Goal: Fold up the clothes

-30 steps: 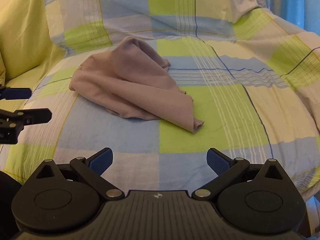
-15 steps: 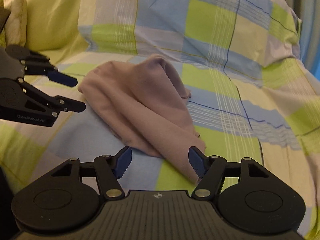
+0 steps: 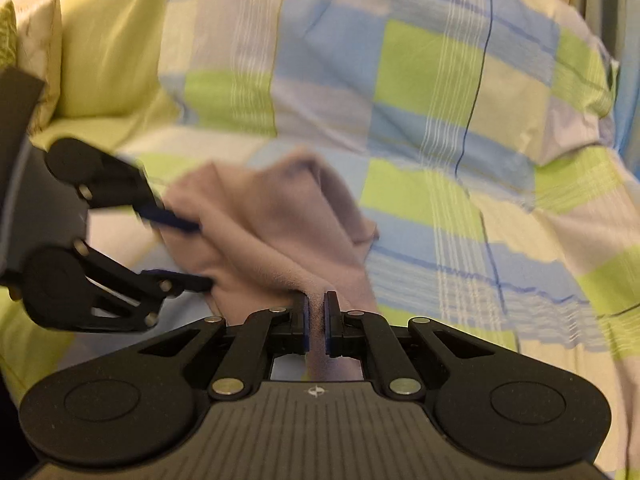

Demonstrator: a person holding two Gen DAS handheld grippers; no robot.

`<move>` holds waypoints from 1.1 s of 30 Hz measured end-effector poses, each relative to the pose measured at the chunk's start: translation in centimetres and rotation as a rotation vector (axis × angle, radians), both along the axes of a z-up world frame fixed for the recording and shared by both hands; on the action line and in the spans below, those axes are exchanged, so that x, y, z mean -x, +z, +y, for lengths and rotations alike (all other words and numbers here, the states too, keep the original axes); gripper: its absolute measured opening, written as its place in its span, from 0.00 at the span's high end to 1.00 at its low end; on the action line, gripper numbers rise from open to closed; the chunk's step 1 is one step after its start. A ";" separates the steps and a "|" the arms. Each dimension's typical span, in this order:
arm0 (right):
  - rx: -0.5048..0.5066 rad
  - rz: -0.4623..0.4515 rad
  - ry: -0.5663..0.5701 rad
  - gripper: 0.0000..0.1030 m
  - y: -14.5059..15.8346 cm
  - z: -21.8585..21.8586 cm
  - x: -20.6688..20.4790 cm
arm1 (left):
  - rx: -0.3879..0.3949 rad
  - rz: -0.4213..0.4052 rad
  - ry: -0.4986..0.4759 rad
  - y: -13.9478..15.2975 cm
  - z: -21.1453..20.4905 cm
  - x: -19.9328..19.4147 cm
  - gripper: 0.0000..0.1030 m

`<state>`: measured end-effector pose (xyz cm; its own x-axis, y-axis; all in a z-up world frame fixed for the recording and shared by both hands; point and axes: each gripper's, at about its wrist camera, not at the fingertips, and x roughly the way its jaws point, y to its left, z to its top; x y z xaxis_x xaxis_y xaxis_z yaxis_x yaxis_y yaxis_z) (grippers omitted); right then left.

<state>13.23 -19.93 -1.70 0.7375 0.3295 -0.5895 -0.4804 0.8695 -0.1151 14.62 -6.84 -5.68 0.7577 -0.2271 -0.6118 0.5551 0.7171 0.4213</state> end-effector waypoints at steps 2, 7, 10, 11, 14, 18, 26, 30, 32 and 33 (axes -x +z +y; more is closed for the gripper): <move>-0.017 -0.043 0.000 0.95 1.9 -0.3 0.9 | 0.036 -0.025 0.004 1.7 0.0 0.7 0.98; -0.115 -0.174 -0.021 0.94 8.7 -2.1 4.0 | 0.134 -0.151 -0.015 9.0 0.7 4.4 0.99; -0.178 -0.270 -0.022 0.94 13.4 -3.3 6.7 | 0.230 -0.190 -0.058 14.1 1.7 7.2 0.99; -0.199 -0.302 -0.023 0.94 15.0 -3.7 7.7 | 0.261 -0.201 -0.072 15.8 2.0 8.0 0.99; -0.236 -0.409 -0.014 0.94 18.8 -4.5 10.1 | 0.347 -0.237 -0.115 20.5 3.0 10.2 0.99; -0.245 -0.478 0.000 0.94 21.6 -4.5 10.2 | 0.453 -0.210 -0.128 23.9 3.9 10.2 0.99; -0.194 -0.234 -0.023 0.89 14.6 -2.3 -3.2 | 0.500 0.002 0.132 17.0 6.8 0.2 0.75; -0.206 -0.167 -0.091 0.76 10.5 -3.4 -6.8 | 0.488 0.111 0.286 11.6 9.1 -2.8 0.76; -0.212 -0.135 -0.104 0.59 8.9 -4.6 -6.5 | 0.484 0.145 0.273 10.2 9.2 -2.1 0.75; -0.193 -0.120 -0.114 0.58 8.0 -5.2 -6.0 | 0.472 0.160 0.262 9.7 9.0 -1.7 0.74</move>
<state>19.19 -25.12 6.26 0.8375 0.3376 -0.4298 -0.3705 0.9288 0.0076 16.29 2.12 3.99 0.7317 -0.3206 -0.6016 0.3636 0.9300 -0.0534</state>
